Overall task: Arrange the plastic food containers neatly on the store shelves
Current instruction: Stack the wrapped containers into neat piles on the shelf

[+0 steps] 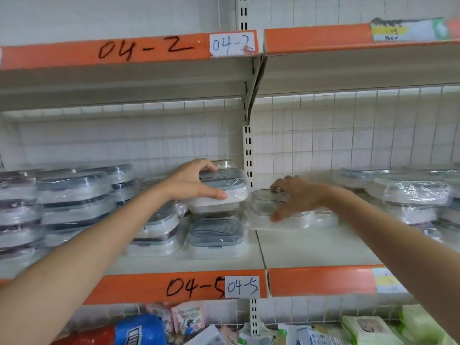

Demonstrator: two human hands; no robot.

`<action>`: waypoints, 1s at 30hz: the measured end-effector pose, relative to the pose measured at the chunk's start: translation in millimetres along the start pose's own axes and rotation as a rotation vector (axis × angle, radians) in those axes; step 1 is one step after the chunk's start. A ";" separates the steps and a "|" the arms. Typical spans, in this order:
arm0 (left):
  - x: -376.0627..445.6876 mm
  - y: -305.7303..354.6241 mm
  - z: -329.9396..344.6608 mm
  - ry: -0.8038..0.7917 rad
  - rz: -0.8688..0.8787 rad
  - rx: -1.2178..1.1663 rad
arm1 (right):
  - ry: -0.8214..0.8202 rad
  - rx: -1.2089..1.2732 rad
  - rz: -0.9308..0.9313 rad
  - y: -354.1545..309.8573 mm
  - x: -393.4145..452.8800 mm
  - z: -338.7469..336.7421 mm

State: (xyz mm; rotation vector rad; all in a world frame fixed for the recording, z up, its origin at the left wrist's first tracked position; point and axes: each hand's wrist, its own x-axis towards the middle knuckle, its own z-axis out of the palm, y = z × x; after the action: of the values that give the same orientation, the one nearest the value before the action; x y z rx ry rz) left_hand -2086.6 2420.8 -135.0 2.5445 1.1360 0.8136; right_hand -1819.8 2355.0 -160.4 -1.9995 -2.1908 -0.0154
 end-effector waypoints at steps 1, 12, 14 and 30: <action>-5.4 -7.4 -6.2 -0.002 -0.003 0.012 | 0.010 -0.032 0.007 -4.2 3.4 1.4; -37.6 -79.7 -45.8 0.009 -0.119 0.077 | -0.036 0.019 -0.070 -52.4 38.9 14.9; -39.7 -92.1 -50.2 0.016 -0.152 0.066 | -0.046 0.024 -0.081 -55.9 41.7 16.2; -49.0 -97.3 -59.2 -0.122 -0.158 0.326 | -0.060 0.074 -0.075 -72.5 46.7 17.3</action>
State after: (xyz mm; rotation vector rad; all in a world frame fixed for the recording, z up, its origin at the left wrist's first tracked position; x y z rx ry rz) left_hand -2206.7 2449.0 -147.0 2.6666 1.5113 0.4594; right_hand -1897.5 2396.2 -163.2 -1.9018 -2.2670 0.1149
